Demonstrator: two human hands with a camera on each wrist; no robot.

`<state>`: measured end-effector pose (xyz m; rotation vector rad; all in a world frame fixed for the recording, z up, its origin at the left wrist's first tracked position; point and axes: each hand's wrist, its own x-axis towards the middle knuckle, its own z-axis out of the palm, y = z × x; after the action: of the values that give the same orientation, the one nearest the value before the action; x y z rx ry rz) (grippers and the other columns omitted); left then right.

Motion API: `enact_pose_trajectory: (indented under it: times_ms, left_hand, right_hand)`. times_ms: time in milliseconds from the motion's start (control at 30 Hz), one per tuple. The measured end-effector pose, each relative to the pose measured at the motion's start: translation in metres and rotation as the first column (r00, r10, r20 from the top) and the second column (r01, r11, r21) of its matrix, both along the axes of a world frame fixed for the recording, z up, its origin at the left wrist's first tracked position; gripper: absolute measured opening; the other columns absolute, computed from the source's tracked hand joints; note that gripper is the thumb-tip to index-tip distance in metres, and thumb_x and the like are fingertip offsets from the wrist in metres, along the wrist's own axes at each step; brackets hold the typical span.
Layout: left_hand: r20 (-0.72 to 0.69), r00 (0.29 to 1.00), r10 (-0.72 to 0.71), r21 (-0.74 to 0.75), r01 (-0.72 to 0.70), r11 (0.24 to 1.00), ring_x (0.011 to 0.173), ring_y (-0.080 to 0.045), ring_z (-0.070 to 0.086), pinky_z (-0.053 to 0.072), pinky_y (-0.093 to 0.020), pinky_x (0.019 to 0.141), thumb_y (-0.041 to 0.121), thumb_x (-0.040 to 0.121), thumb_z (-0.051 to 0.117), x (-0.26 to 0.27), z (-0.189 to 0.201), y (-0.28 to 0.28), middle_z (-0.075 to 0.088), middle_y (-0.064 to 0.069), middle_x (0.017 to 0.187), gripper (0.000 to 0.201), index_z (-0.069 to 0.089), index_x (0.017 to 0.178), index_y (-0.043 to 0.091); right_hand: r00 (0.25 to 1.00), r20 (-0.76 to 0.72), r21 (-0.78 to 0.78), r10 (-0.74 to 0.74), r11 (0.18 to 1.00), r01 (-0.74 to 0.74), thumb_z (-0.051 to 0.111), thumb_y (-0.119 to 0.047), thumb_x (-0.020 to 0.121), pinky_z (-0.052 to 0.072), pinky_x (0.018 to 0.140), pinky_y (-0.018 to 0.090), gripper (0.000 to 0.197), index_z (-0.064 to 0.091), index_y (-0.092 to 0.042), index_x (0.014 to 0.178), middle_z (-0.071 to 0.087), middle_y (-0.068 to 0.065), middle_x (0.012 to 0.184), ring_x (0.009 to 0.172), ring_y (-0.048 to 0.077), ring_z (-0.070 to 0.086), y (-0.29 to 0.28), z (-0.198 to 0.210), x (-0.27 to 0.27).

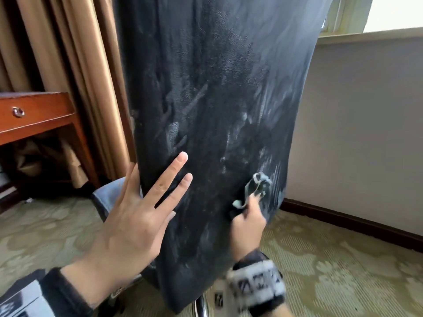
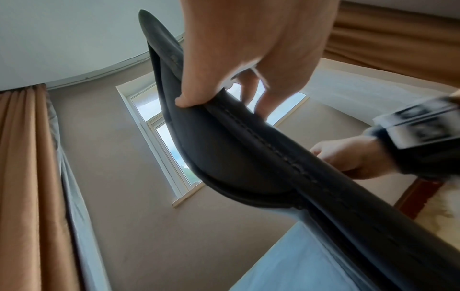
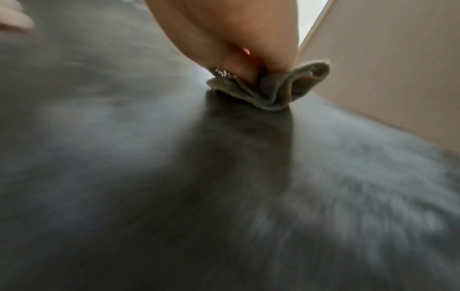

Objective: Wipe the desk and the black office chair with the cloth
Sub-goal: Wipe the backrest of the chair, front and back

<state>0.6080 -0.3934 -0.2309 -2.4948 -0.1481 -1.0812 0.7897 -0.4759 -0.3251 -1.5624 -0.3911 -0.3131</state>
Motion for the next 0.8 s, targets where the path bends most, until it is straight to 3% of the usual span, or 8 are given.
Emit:
enact_pose_trajectory:
  times_ms: [100,200,300,433,533,633,700,800]
  left_hand:
    - [-0.001,1.000,0.002,-0.006,-0.002,1.000,0.125,-0.052,0.030,0.030,-0.059,0.107,0.021,0.088,0.041,0.001,-0.001,0.000,0.017,-0.001,0.159,0.054,0.038,0.142,0.014]
    - [0.000,1.000,0.001,-0.009,-0.001,1.000,0.123,-0.051,0.035,0.029,-0.064,0.106,0.019,0.088,0.043,-0.003,-0.001,0.002,0.020,-0.003,0.158,0.054,0.039,0.141,0.013]
    - [-0.008,1.000,0.014,-0.018,-0.014,1.000,0.123,-0.049,0.036,0.026,-0.063,0.108,0.020,0.089,0.043,-0.004,0.000,0.001,0.020,-0.002,0.158,0.054,0.038,0.142,0.013]
    - [-0.033,0.999,-0.016,-0.032,0.015,0.999,0.138,-0.044,0.025,0.018,-0.059,0.113,0.022,0.090,0.041,-0.003,0.002,-0.004,0.019,-0.002,0.158,0.053,0.041,0.142,0.012]
    - [-0.041,0.999,-0.024,-0.017,0.023,1.000,0.137,-0.045,0.027,0.017,-0.056,0.113,0.022,0.090,0.042,0.000,0.003,-0.007,0.020,-0.001,0.158,0.053,0.041,0.141,0.013]
    - [-0.043,0.999,-0.026,-0.016,0.025,1.000,0.136,-0.046,0.029,0.020,-0.057,0.113,0.023,0.090,0.041,0.001,0.001,-0.006,0.019,-0.001,0.158,0.053,0.038,0.142,0.014]
    - [-0.042,0.999,-0.022,-0.012,0.021,1.000,0.131,-0.048,0.033,0.036,-0.062,0.102,0.023,0.090,0.041,0.000,0.000,-0.004,0.021,-0.002,0.158,0.053,0.037,0.142,0.014]
    - [-0.033,0.999,-0.034,-0.016,0.033,0.999,0.132,-0.047,0.032,0.044,-0.064,0.092,0.021,0.089,0.043,-0.001,0.000,0.002,0.023,-0.003,0.157,0.053,0.038,0.141,0.014]
  right_hand:
    - [0.958,0.249,-0.004,0.140,0.990,-0.143,0.047,0.011,0.076,0.028,0.105,0.008,0.071,0.044,-0.021,0.139,0.033,-0.002,0.149,0.138,0.007,0.031,-0.001,-0.020,-0.068]
    - [0.939,0.311,-0.044,0.150,0.989,-0.143,0.054,0.023,0.073,0.029,0.110,0.018,0.077,0.048,-0.020,0.137,0.031,-0.001,0.151,0.140,0.009,0.028,-0.005,-0.022,-0.037]
    - [0.990,0.100,-0.065,0.103,0.993,-0.097,0.044,0.021,0.074,0.030,0.093,0.003,0.077,0.046,-0.019,0.139,0.047,0.011,0.141,0.126,0.021,0.047,-0.008,0.004,0.033]
    - [0.975,-0.223,-0.399,-0.006,0.913,-0.085,0.044,0.008,0.083,0.037,0.095,0.030,0.064,0.040,-0.017,0.142,0.054,0.023,0.128,0.117,0.038,0.050,-0.017,0.021,0.120]
    - [0.951,-0.308,-0.542,-0.015,0.825,-0.162,0.044,0.002,0.088,0.038,0.094,0.034,0.046,0.050,-0.007,0.133,0.055,0.026,0.126,0.117,0.041,0.050,-0.028,0.021,0.136]
    - [0.977,-0.213,-0.445,0.026,0.887,-0.121,0.042,0.009,0.085,0.036,0.087,0.026,0.052,0.050,-0.007,0.134,0.058,0.025,0.121,0.109,0.035,0.054,-0.028,0.008,0.097]
    - [0.991,-0.078,-0.289,0.104,0.949,-0.122,0.043,0.014,0.082,0.034,0.076,0.015,0.058,0.051,-0.009,0.134,0.064,0.019,0.110,0.095,0.024,0.058,-0.026,0.001,0.061]
    - [0.996,-0.034,-0.210,0.087,0.973,-0.092,0.047,0.013,0.081,0.035,0.083,0.014,0.064,0.046,-0.014,0.139,0.063,0.009,0.113,0.103,0.019,0.058,-0.018,-0.011,0.075]
